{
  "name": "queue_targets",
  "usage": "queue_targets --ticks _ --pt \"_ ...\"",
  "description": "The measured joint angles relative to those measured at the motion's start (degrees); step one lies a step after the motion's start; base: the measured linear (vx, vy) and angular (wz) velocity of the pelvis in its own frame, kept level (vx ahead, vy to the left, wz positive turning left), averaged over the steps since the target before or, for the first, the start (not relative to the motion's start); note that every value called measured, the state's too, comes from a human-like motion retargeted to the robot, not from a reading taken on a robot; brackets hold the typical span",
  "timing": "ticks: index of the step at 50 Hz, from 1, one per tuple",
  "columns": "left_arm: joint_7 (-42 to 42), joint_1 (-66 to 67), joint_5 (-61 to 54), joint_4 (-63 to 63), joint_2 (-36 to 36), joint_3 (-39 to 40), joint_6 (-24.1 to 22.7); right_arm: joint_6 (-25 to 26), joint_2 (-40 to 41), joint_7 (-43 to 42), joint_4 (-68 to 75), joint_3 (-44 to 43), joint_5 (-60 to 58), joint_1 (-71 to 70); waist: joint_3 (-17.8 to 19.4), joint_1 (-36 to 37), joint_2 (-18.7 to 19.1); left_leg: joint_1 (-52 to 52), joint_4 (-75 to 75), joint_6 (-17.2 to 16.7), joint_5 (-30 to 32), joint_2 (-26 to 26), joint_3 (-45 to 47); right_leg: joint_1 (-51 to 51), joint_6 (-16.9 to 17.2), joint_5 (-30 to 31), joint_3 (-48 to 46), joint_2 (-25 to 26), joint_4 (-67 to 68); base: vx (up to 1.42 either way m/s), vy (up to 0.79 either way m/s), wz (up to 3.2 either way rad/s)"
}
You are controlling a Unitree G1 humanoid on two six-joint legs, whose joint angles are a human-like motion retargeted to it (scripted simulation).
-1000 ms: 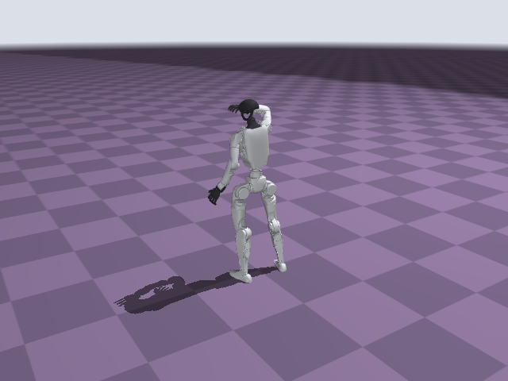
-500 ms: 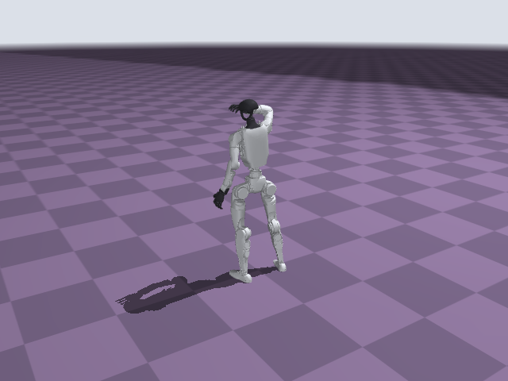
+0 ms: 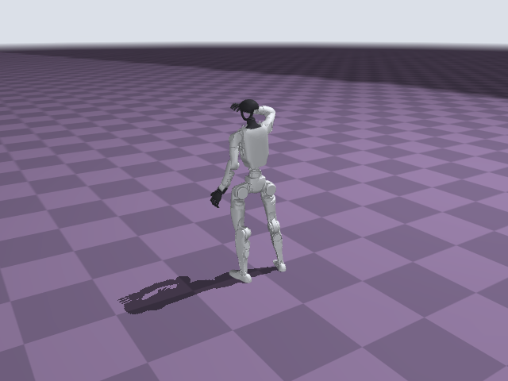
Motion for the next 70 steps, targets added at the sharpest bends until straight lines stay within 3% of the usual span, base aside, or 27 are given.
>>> queue_targets --ticks 6,16,23,40,49,53,57,65,70 --pt "0.24 -1.90 -0.87 0.04 -0.40 -0.89 -0.09 -0.42 6.68 -0.83 1.19 6.21 1.52 -6.63 -0.03 -0.40 0.84 -0.06 -0.09 0.23 0.13 0.19 -0.25 -0.06 -0.07 -0.07 -0.22 0.17 0.22 0.00 0.00 0.00" --pt "1.12 -2.94 0.00 -5.25 -2.50 2.26 -2.40 -2.19 -4.96 1.84 -1.91 -4.73 5.22 9.27 0.76 0.32 1.14 -0.38 0.09 -0.14 0.29 0.31 -1.05 0.27 0.05 -0.04 -1.11 0.21 0.15 0.00 0.00 0.00" --pt "0.09 -1.61 1.58 -5.52 -2.27 -0.27 -1.56 -1.56 -6.51 2.66 -2.10 -9.14 4.22 13.98 0.95 -0.18 1.08 -0.03 -0.03 -0.21 0.29 0.34 0.28 -0.24 0.05 0.25 0.25 0.42 -0.01 0.00 0.00 -0.11" --pt "-0.51 -3.00 1.18 -5.00 -1.31 -3.14 -0.84 -0.49 6.21 -1.01 1.74 4.97 1.45 -4.92 0.35 -1.97 2.23 -0.60 0.07 0.14 0.32 0.16 -0.15 -0.51 -0.21 0.22 -0.07 0.15 0.08 0.00 0.00 0.01" --pt "-0.18 -1.79 2.14 -6.44 -2.00 0.71 -2.56 -2.55 -9.30 1.31 -1.86 -2.11 3.69 6.24 0.68 -0.23 2.71 -1.21 0.22 -0.55 0.48 -0.01 -1.56 0.03 0.05 0.11 -1.61 -0.15 -0.18 0.00 0.01 0.08" --pt "-0.16 0.09 3.29 -5.56 -1.16 1.00 -2.25 -2.48 -11.93 2.24 -1.48 -6.66 3.56 10.99 0.61 0.22 2.21 -1.15 0.28 -0.80 0.43 0.08 -1.29 -0.01 0.05 0.10 -1.39 -0.04 -0.27 0.00 0.00 0.00" --pt "-0.22 0.96 3.30 -2.49 0.67 -0.57 -1.04 -1.28 -8.52 0.70 -0.83 -4.64 1.40 7.14 0.37 0.33 0.94 -0.81 0.23 -0.53 0.26 -0.02 -0.67 -0.15 0.05 0.01 -0.71 -0.12 -0.18 0.00 0.00 0.00" --pt "0.91 -0.09 0.02 1.55 0.23 -2.17 -0.27 -1.17 6.21 -4.20 1.64 9.20 0.74 -9.88 -0.06 -0.47 1.04 -0.47 0.00 -0.03 0.18 0.27 0.04 -0.54 -0.02 -0.09 0.07 0.26 0.12 0.00 0.00 0.00" --pt "1.92 -1.05 -1.27 -0.01 -0.74 -1.20 -2.05 -3.15 2.54 -4.62 -0.51 9.33 3.16 -7.83 0.20 -0.14 1.12 -0.70 -0.03 -0.10 0.32 0.34 -0.63 -0.32 0.05 -0.10 -0.66 0.29 0.05 0.00 0.00 0.00"
